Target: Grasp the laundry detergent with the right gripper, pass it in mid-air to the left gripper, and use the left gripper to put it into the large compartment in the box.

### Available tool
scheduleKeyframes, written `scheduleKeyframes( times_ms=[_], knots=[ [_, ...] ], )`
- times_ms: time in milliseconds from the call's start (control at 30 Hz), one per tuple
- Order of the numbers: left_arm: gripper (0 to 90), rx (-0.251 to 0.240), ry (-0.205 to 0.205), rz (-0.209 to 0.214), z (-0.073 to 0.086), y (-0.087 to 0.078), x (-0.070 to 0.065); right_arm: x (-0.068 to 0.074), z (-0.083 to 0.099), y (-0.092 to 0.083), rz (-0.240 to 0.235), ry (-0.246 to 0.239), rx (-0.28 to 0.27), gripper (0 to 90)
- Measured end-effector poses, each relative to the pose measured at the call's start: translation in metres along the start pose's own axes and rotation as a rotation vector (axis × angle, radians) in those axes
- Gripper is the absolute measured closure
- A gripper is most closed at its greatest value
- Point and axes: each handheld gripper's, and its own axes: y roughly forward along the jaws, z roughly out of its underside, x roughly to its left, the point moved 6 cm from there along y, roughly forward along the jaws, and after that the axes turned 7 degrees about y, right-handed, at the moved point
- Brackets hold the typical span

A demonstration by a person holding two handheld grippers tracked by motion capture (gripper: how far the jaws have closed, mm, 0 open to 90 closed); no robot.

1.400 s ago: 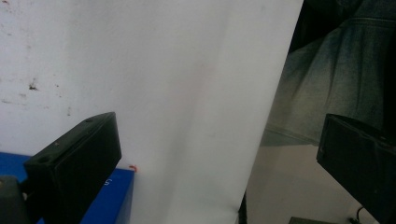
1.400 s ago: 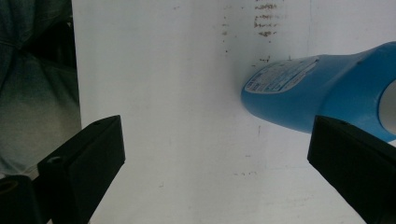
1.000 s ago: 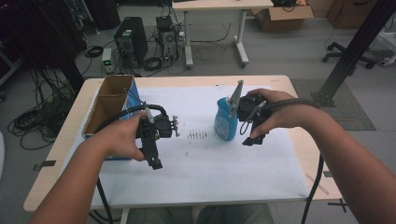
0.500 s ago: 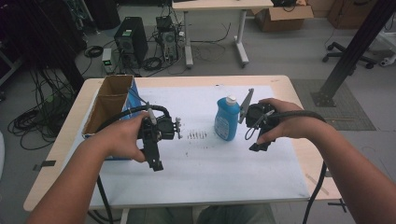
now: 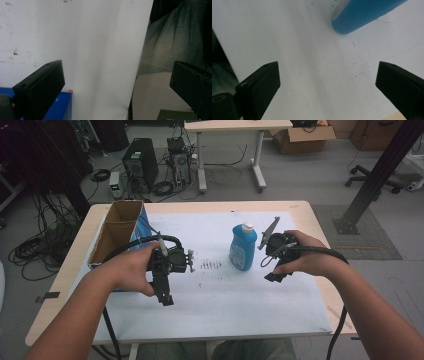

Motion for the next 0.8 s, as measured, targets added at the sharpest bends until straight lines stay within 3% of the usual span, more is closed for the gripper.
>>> scheduleKeyframes(
  times_ms=[33, 267, 400, 533, 567, 800],
  knots=[
    [0.2, 0.001, 0.000, 0.001, 0.000, 0.001, 0.000, -0.001, 0.000, 0.004, 0.005, 0.037, -0.021, 6.1],
    [0.2, 0.003, 0.007, 0.002, -0.001, 0.003, 0.001, -0.006, 0.003, 0.018, 0.024, 0.127, -0.073, 6.2],
    [0.2, 0.006, 0.009, 0.005, -0.001, 0.004, 0.001, -0.005, 0.003, 0.024, 0.016, 0.158, -0.104, 6.0],
    [0.2, 0.007, 0.007, 0.007, -0.002, 0.005, 0.001, -0.006, 0.003, 0.030, 0.013, 0.155, -0.116, 5.9],
    [0.2, 0.008, 0.010, 0.009, -0.002, 0.005, 0.001, -0.006, 0.002, 0.034, 0.007, 0.179, -0.134, 5.7],
    [0.2, 0.011, 0.013, 0.010, -0.001, 0.005, 0.000, -0.010, -0.002, 0.040, -0.001, 0.226, -0.194, 5.2]
  ],
)
